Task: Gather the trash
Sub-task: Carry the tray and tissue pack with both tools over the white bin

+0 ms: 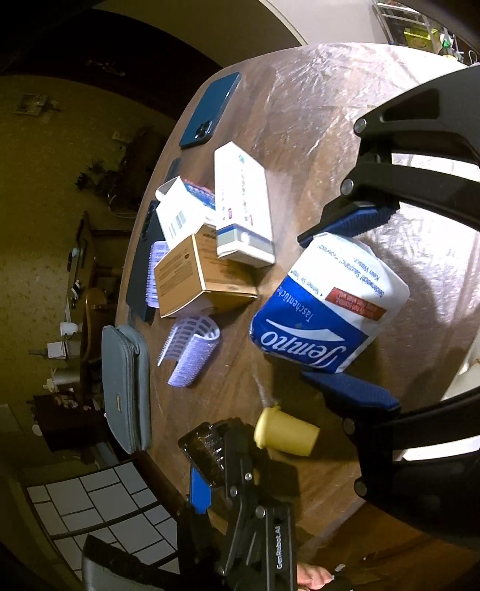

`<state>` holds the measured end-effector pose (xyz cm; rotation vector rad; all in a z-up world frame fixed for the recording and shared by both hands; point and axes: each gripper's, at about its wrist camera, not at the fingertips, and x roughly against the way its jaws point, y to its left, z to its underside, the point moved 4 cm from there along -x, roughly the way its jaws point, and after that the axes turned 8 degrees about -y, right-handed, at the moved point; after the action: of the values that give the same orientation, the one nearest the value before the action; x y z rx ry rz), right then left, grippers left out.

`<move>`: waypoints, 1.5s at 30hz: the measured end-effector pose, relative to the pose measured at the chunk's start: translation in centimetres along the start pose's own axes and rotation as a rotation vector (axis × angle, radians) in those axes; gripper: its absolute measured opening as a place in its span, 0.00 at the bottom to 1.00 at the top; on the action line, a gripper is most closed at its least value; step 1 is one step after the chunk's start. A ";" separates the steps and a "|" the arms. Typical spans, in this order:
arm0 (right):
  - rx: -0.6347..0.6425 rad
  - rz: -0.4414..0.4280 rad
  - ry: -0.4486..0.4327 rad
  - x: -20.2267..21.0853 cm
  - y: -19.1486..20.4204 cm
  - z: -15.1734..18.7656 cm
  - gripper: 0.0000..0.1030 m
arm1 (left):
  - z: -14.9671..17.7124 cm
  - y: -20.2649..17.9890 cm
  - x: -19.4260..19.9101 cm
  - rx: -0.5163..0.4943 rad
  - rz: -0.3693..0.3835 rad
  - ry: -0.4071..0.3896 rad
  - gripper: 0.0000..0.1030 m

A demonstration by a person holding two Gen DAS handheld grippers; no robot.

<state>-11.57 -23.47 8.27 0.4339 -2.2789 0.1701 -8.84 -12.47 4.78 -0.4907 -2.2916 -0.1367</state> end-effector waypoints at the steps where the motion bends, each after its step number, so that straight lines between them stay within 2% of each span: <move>1: 0.000 -0.001 0.001 0.2 -0.1 0.2 0.63 | 0.2 -0.2 0.2 0.000 0.001 0.001 0.55; 13: 0.040 -0.017 0.035 2.6 0.4 2.4 0.63 | 2.5 -3.5 2.5 -0.047 -0.002 0.005 0.55; 45: 0.048 -0.106 0.106 7.2 1.9 7.5 0.63 | 7.1 -7.2 5.5 -0.047 0.052 0.061 0.55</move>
<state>-21.92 -25.42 8.49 0.5564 -2.1460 0.1900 -19.89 -15.61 4.15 -0.5622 -2.2186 -0.1780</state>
